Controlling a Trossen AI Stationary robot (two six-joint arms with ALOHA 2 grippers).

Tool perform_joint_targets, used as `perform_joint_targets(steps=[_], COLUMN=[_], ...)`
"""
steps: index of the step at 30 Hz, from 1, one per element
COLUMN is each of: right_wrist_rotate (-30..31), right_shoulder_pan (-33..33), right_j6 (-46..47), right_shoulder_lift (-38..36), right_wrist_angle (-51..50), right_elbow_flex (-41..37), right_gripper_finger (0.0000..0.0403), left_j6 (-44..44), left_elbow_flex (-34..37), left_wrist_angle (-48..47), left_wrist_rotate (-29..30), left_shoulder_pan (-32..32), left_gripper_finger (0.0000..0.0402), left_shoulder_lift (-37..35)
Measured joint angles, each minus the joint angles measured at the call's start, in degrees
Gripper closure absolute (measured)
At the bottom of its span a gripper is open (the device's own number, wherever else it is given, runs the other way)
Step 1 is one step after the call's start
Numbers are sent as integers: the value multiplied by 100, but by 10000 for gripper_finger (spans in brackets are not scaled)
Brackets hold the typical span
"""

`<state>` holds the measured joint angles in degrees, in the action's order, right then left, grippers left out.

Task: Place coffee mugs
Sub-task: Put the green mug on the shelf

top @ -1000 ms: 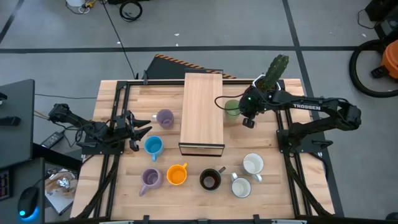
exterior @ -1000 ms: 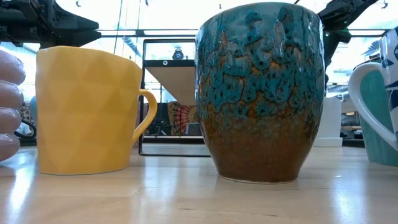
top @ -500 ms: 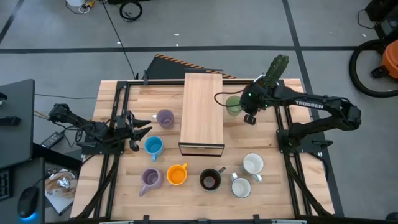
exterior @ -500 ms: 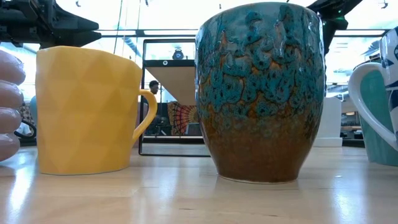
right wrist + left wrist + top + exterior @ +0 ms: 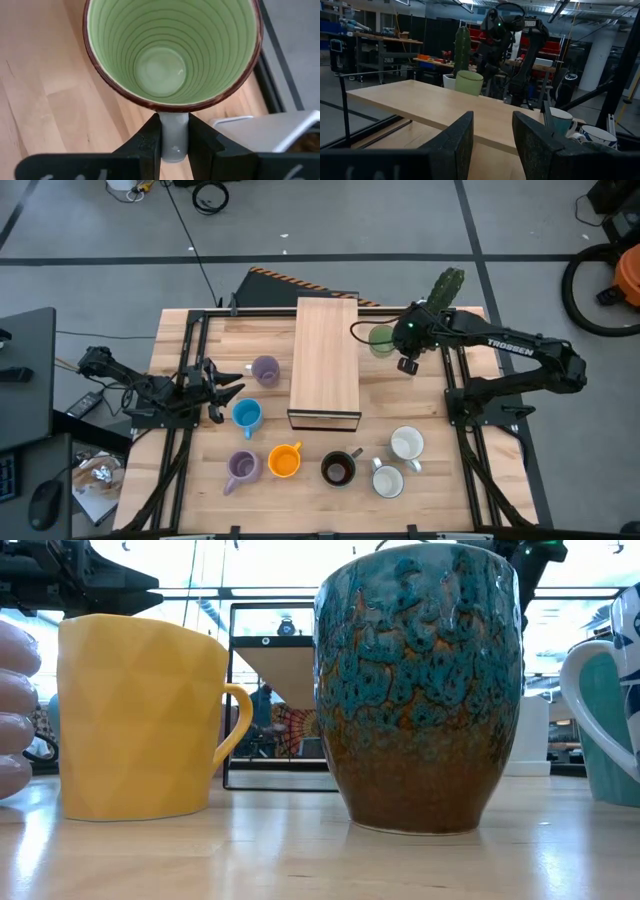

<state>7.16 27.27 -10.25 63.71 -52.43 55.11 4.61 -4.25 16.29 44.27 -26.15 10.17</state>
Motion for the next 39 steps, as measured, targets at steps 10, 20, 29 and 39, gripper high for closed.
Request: perform_joint_targets(steps=[10,20,29,39], right_wrist_rotate=[234,234,227,-483], right_shoulder_pan=[4,79,79,239], right_j6=[-34,-185,-269,-739], right_shoulder_lift=[-3,-1,4,681], right_wrist_angle=[-555,-725,-759,26], right_elbow_flex=[759,1367,1548,1788], right_gripper_finger=[330,330,331,331], left_j6=[75,75,75,73], left_elbow_flex=[0,0,0,0], left_wrist_angle=[-2,-2,-2,11], left_wrist_rotate=[0,0,0,0], left_shoulder_pan=[0,0,-2,0], left_gripper_finger=[260,260,260,260], left_shoulder_lift=[0,0,0,0])
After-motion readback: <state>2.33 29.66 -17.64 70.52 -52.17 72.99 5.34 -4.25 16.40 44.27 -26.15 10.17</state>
